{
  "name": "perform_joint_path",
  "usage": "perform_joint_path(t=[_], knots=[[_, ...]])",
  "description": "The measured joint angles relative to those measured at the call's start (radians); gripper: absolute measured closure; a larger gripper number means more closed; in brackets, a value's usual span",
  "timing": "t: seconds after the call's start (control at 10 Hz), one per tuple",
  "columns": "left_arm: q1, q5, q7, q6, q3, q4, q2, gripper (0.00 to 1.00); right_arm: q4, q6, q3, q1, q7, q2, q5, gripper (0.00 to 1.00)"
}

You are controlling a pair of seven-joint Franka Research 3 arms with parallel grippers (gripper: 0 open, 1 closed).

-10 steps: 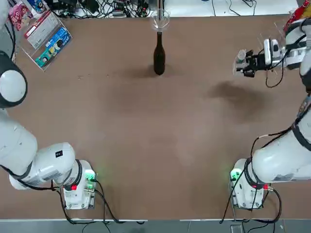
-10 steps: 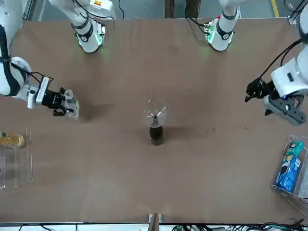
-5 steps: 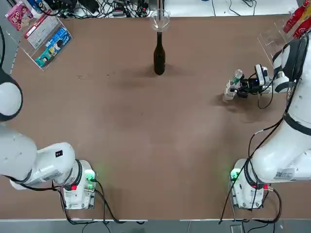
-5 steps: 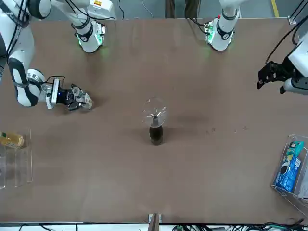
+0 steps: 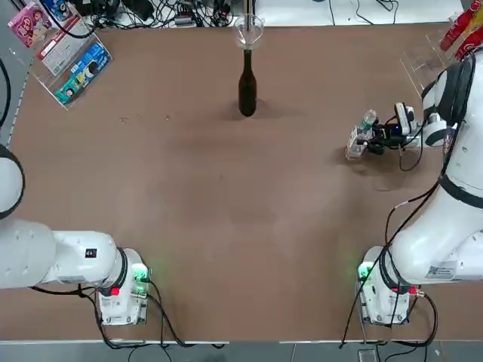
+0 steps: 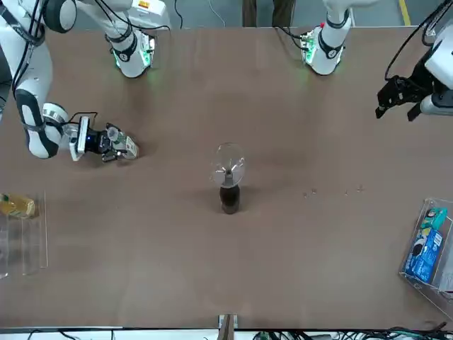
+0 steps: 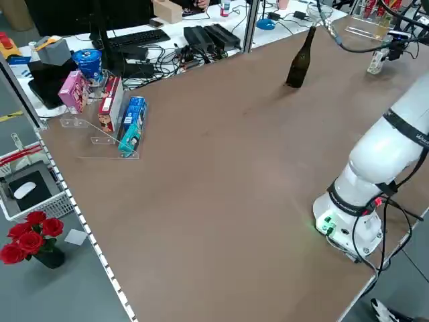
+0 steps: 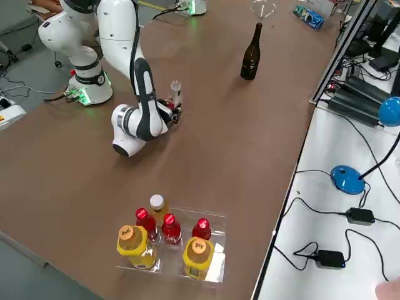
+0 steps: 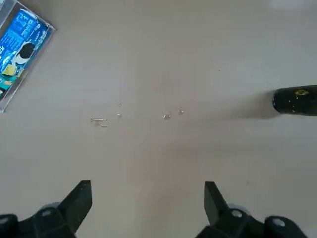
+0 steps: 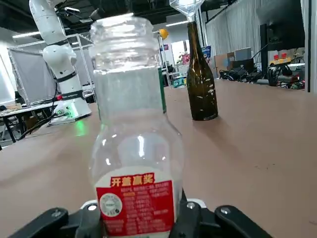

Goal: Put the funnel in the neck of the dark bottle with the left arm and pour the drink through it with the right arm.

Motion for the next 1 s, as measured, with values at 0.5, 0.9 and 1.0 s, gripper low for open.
perform_joint_path(t=[0.5, 0.9, 1.0], knots=[[-0.003, 0.0, 0.0, 0.002, 0.0, 0.135, 0.082, 0.0, 0.043, -0.003, 0.0, 0.001, -0.011, 0.016, 0.029, 0.53], [-0.006, 0.015, -0.003, -0.025, -0.002, 0.14, 0.096, 0.03, 0.069, -0.014, 0.002, 0.006, -0.018, 0.052, 0.04, 0.5], [-0.011, 0.033, -0.01, -0.026, -0.005, 0.137, 0.096, 0.03, 0.071, -0.014, 0.003, 0.007, -0.02, 0.057, 0.042, 0.5]])
